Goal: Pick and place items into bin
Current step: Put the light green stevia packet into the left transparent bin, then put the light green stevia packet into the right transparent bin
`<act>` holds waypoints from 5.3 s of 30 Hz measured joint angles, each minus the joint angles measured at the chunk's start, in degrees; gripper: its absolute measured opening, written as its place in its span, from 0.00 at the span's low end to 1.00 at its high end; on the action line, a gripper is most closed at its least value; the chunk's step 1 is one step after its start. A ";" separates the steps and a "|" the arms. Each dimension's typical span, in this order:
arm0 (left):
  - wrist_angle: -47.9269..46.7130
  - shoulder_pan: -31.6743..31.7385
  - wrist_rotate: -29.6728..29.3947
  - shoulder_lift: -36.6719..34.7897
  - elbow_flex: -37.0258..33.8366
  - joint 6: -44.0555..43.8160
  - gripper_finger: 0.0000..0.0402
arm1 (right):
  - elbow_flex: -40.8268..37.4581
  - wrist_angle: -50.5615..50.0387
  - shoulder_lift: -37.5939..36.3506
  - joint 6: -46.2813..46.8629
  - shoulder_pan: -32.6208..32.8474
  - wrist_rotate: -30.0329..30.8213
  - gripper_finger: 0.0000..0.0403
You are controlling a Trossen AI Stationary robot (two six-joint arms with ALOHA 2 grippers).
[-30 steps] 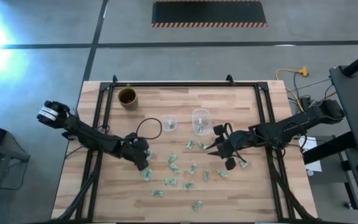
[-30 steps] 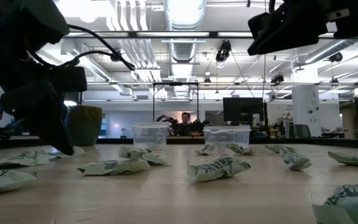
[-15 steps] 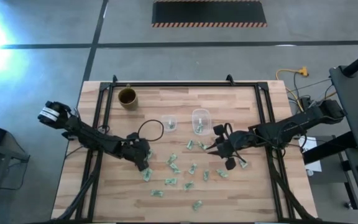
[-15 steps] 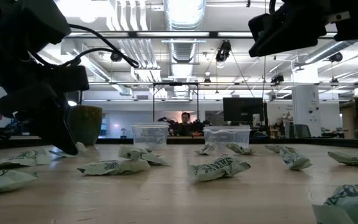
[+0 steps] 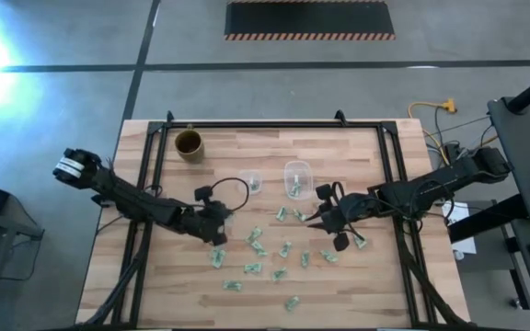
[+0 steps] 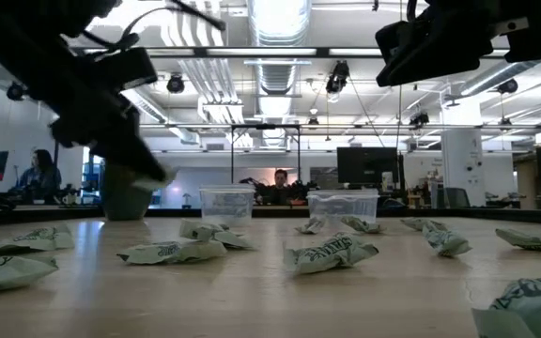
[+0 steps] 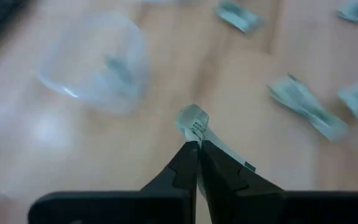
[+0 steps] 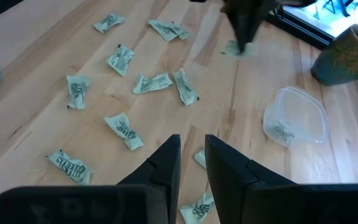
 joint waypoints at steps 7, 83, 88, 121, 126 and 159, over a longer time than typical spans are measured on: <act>8.72 6.30 -5.04 0.00 1.11 10.59 0.00 | 0.00 0.02 0.00 0.41 0.00 0.00 0.16; 27.62 15.42 2.04 3.69 0.10 26.72 0.28 | -3.28 -17.54 10.01 39.56 -0.99 16.43 0.41; 27.63 15.15 2.02 3.69 -0.04 26.72 0.28 | -3.28 -17.41 13.50 44.71 -3.19 17.87 0.44; 27.74 15.16 1.97 3.71 -0.37 26.61 0.28 | -8.02 -9.70 15.63 48.48 -5.35 13.29 0.42; 27.74 15.14 1.97 3.72 -0.37 26.61 0.28 | -8.07 -9.75 15.68 47.58 -5.35 13.42 0.31; 27.74 15.06 1.99 3.72 -0.39 26.61 0.28 | -8.24 -10.18 0.97 40.86 -5.38 13.64 0.04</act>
